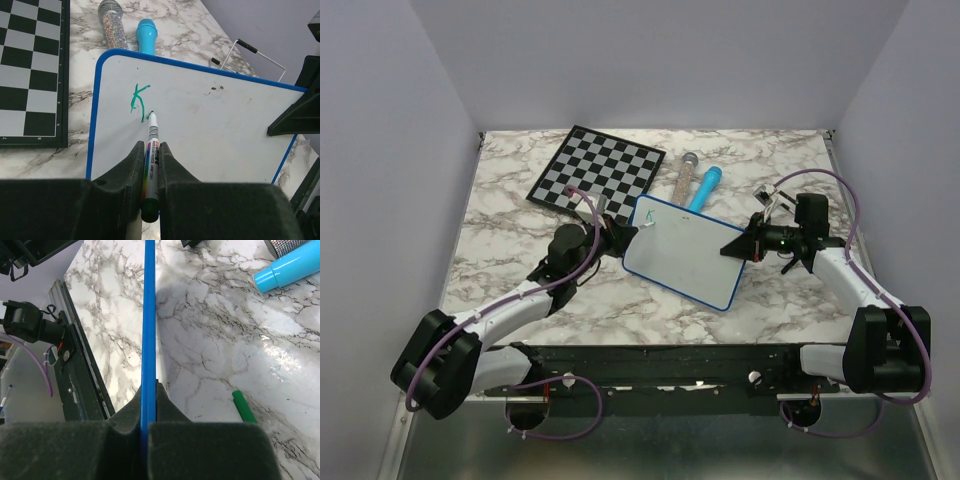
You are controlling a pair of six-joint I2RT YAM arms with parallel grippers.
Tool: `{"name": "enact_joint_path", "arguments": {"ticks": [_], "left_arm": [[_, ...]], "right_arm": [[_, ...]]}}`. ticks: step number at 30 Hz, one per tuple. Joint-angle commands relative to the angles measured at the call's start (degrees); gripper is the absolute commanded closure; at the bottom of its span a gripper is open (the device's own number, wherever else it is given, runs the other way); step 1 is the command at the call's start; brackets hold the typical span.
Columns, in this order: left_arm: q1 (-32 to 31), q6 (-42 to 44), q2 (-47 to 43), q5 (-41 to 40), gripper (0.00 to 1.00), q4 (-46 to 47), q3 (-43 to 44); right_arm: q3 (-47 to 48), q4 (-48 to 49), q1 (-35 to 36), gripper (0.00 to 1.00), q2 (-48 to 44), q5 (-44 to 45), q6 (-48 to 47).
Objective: Write a sentence on the whiteboard
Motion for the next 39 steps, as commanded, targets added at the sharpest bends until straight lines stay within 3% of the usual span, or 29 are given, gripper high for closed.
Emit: {"name": "enact_joint_path", "arguments": {"ticks": [1,11,23,39], "left_arm": [[0.18,-0.08,1.35,1.9,1.0,1.72,1.76],[0.18,-0.69,3.29,2.96,1.0,2.78,3.52],[0.27,0.8,1.89,-3.72,1.0,-1.26,3.44],[0.88,1.5,1.71,-1.26,1.0,-5.22,3.08]], "right_arm": [[1.41,-0.14,0.39,0.99,-0.5,0.27,-1.72],[1.41,-0.14,0.39,0.99,-0.42,0.27,-1.81],[1.5,-0.23,0.39,0.99,-0.68,0.18,-1.81],[1.5,-0.23,0.39,0.99,-0.59,0.18,-1.72]]}}
